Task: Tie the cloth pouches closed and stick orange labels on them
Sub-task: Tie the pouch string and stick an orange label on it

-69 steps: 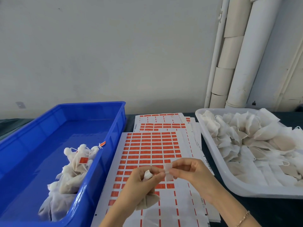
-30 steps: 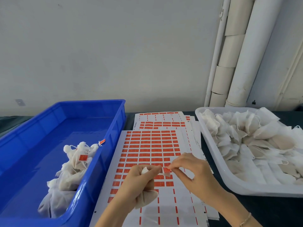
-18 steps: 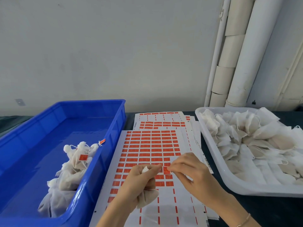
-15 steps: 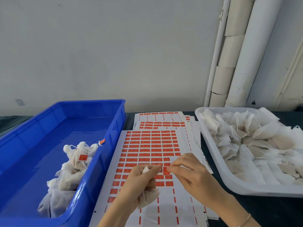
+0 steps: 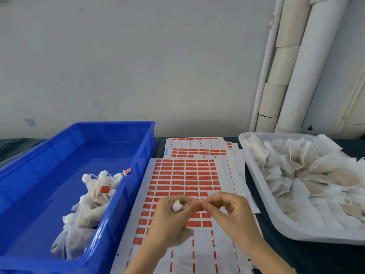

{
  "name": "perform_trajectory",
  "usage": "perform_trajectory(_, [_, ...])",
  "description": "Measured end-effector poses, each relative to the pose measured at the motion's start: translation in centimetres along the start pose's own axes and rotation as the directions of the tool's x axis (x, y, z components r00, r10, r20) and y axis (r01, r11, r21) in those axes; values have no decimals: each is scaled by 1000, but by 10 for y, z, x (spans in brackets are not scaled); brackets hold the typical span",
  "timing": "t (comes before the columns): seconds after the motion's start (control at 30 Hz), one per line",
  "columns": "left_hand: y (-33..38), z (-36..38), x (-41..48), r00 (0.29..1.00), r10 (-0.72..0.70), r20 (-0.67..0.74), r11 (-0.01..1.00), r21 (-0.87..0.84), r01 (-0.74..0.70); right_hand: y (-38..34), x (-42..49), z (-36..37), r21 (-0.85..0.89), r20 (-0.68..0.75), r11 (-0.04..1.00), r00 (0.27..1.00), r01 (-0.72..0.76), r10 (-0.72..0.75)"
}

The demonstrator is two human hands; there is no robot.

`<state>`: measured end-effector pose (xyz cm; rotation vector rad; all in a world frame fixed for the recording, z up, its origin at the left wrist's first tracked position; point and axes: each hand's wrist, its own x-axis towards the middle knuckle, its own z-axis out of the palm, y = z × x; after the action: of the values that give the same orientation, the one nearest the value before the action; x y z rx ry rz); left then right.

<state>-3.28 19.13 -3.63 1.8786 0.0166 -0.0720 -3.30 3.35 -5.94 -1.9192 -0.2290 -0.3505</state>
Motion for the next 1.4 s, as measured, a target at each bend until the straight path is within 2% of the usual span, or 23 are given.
perform_trajectory(0.07, [2, -4, -2, 1000, 0, 7, 999, 34, 0, 0, 3, 4, -9, -40, 1000, 999, 10, -10])
perform_trajectory(0.17, [3, -23, -6, 995, -74, 68, 995, -62, 78, -1, 14, 7, 19, -106, 998, 993, -52, 54])
perform_trajectory(0.23, [4, -43, -15, 992, -76, 101, 987, -133, 89, -7, 21, 15, 14, -83, 998, 995, -59, 60])
perform_trajectory(0.3, [3, -63, -25, 996, 22, 83, 985, -175, -7, -17, 26, 28, 26, -26, 999, 999, -19, 19])
perform_trajectory(0.4, [6, -92, -39, 984, 177, -31, 977, -113, -179, -39, 28, 57, 132, 141, 990, 988, 49, -68])
perform_trajectory(0.5, [12, -125, -50, 947, 300, -120, 954, 20, -299, -64, 29, 88, 164, 347, 973, 914, 162, -210])
perform_trajectory(0.6, [14, -158, -58, 915, 343, -210, 939, 96, -330, -87, 32, 118, 100, 439, 951, 845, 293, -306])
perform_trajectory(0.67, [12, -181, -58, 902, 346, -259, 935, 167, -312, -100, 38, 139, 113, 470, 936, 812, 333, -346])
perform_trajectory(0.77, [0, -211, -54, 924, 272, -270, 948, 239, -209, -111, 48, 173, 86, 490, 930, 797, 359, -353])
perform_trajectory(0.83, [-10, -226, -48, 941, 202, -271, 956, 264, -129, -115, 55, 192, -60, 537, 915, 786, 398, -307])
perform_trajectory(0.93, [-25, -232, -38, 962, 111, -249, 951, 306, -31, -113, 62, 210, -287, 580, 816, 769, 501, -268])
perform_trajectory(1.1, [-33, -224, -23, 970, 33, -242, 940, 336, 52, -103, 66, 223, -434, 561, 717, 786, 545, -258])
perform_trajectory(1.2, [-29, -214, -17, 948, 78, -308, 912, 407, 57, -101, 63, 214, -438, 501, 676, 786, 592, -363])
perform_trajectory(1.27, [-23, -197, -17, 894, 226, -386, 855, 518, 8, -100, 57, 197, -330, 408, 765, 815, 553, -412])
perform_trajectory(1.3, [-16, -184, -17, 859, 303, -412, 842, 539, -39, -98, 53, 185, -265, 366, 826, 845, 497, -391])
perform_trajectory(1.4, [10, -132, -15, 820, 427, -382, 854, 467, -227, -89, 43, 138, -168, 267, 915, 911, 366, -315])
